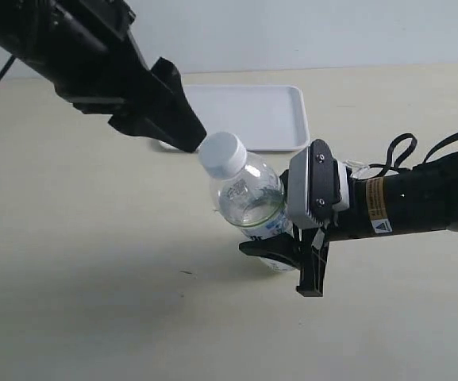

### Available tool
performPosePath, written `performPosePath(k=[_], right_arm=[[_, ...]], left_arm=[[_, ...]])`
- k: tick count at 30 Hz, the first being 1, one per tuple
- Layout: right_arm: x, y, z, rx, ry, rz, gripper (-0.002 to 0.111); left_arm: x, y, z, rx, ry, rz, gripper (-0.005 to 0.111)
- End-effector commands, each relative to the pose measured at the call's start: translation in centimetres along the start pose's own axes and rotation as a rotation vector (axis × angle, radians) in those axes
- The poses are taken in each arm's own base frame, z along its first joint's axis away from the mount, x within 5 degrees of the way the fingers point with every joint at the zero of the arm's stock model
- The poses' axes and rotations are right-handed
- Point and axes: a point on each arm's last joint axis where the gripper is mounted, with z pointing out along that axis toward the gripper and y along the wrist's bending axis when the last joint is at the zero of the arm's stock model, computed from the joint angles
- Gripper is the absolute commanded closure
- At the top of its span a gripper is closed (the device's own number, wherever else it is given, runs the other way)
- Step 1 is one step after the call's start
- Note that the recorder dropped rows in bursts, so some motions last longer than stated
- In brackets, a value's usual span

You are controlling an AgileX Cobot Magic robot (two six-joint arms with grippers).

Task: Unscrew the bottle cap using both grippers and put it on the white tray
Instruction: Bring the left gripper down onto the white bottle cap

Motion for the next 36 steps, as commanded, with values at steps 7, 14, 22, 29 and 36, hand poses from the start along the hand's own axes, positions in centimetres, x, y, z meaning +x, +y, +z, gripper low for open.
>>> performPosePath(k=[7,14,22,29,36], right_arm=[[-0.7,-1.1,0.2,-0.028,0.027,0.155,0.108],[-0.7,-1.2,0.2,-0.044,0.031,0.137,0.108],[-0.7,-1.1,0.2,-0.047,0.032,0.134,0.108],[-0.7,-1.1,0.2,-0.050,0.036,0.128,0.108],[-0.6,-1.1,0.2,-0.050,0.042,0.126,0.108]], left_arm=[[-1.3,0.0,0.3,-0.001,-0.120,0.036,0.037],[-1.5,0.3,1.0,-0.010,-0.130,0.034,0.037],[-1.2,0.5,3.0,0.029,-0.058,0.116,0.037],[-1.7,0.3,2.6,0.057,-0.020,0.090,0.037],[-3.1,0.8,3.6,0.087,0.049,0.070,0.037]])
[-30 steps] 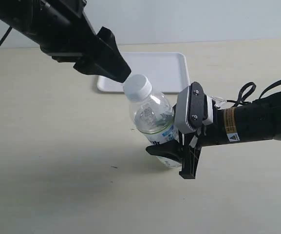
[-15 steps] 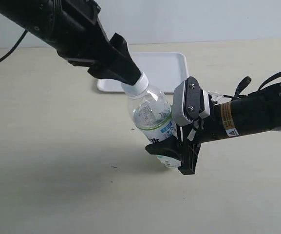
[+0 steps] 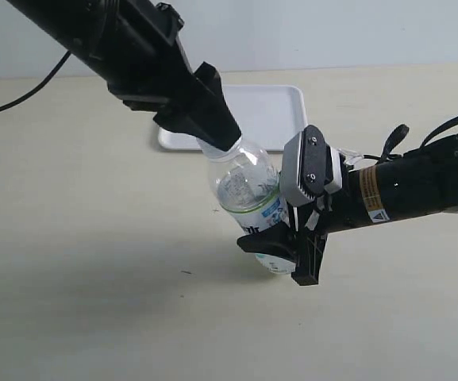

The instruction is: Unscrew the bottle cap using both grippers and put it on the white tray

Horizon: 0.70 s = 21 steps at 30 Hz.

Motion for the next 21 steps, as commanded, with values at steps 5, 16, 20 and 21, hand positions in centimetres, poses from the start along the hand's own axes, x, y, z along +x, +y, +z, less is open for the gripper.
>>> performPosePath(k=[5,16,20,21], right_arm=[[-0.17,-0.09,-0.05,-0.003,0.001,-0.013,0.108],[-0.17,-0.09,-0.05,-0.003,0.001,-0.018,0.108],[-0.17,-0.09,-0.05,-0.003,0.001,-0.018,0.108],[-0.17,-0.09,-0.05,-0.003,0.001,-0.018,0.108]], left_arm=[[-1.16,0.42,0.45,0.019,0.083,0.019,0.038],[-1.19,0.54,0.35,0.005,0.095,0.038,0.038],[-1.21,0.55,0.36,0.005,0.093,0.060,0.038],[-1.23,0.56,0.36,0.004,0.090,0.060,0.038]])
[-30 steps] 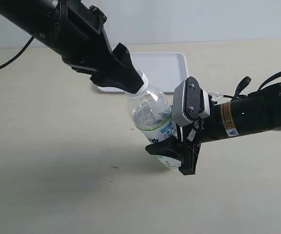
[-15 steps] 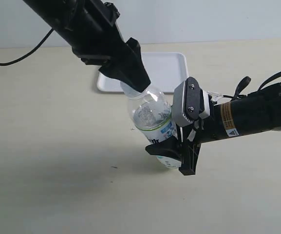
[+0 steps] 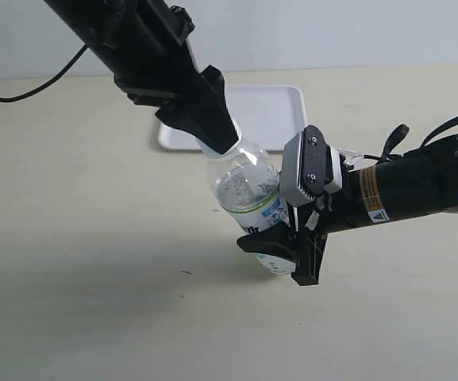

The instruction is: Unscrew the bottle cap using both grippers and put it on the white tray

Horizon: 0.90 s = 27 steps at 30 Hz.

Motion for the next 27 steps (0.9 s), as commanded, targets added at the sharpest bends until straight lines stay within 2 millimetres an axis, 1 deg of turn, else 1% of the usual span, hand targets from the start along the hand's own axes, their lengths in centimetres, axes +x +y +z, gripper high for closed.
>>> performPosePath(k=[1,9,19,27], right_arm=[[-0.2,-0.1,0.0,-0.002,0.000,-0.017,0.108],[-0.2,-0.1,0.0,-0.002,0.000,-0.017,0.108],[-0.2,-0.1,0.0,-0.002,0.000,-0.017,0.108],[-0.2,-0.1,0.0,-0.002,0.000,-0.017,0.108]], left_arm=[[-0.2,-0.2,-0.2,-0.006,-0.010,0.025,0.038],[-0.3,0.4,0.9,-0.005,0.005,0.019,0.038],[-0.5,0.4,0.9,-0.014,-0.013,0.018,0.038],[-0.6,0.2,0.9,0.011,-0.029,0.003,0.038]])
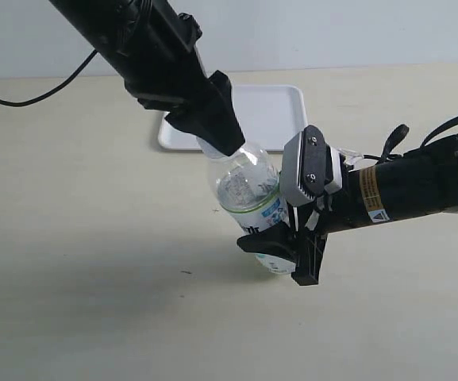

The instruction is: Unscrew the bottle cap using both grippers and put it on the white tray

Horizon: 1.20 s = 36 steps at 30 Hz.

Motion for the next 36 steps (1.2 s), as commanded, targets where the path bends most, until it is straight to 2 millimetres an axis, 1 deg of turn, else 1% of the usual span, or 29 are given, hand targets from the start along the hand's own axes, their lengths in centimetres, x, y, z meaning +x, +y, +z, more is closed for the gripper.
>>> performPosePath(k=[1,2,4,8,13,16,21,36], right_arm=[[-0.17,-0.09,-0.05,-0.002,0.000,-0.017,0.108],[-0.17,-0.09,-0.05,-0.002,0.000,-0.017,0.108],[-0.17,-0.09,-0.05,-0.002,0.000,-0.017,0.108],[-0.17,-0.09,-0.05,-0.002,0.000,-0.017,0.108],[-0.17,-0.09,-0.05,-0.002,0.000,-0.023,0.108],[-0.18,-0.11,-0.05,0.000,0.000,-0.031,0.108],[-0.20,-0.15,-0.05,0.005,-0.003,-0.037,0.108],[-0.30,-0.29,-0.05,0.021,-0.012,-0.083,0.108]], left_arm=[[-0.35,-0.25,-0.13,0.005,-0.019,0.007,0.039],[-0.34,-0.26,-0.13,0.006,-0.018,0.007,0.043],[-0.34,-0.26,-0.13,0.006,-0.018,0.005,0.058],[-0.34,-0.26,-0.13,0.006,-0.018,-0.013,0.075],[-0.34,-0.26,-0.13,0.006,-0.018,-0.027,0.107],[-0.40,-0.36,-0.13,0.018,-0.024,-0.037,0.107],[-0.57,-0.29,-0.14,0.012,-0.043,-0.148,0.107],[-0.91,-0.19,-0.26,0.019,-0.072,-0.643,0.107]])
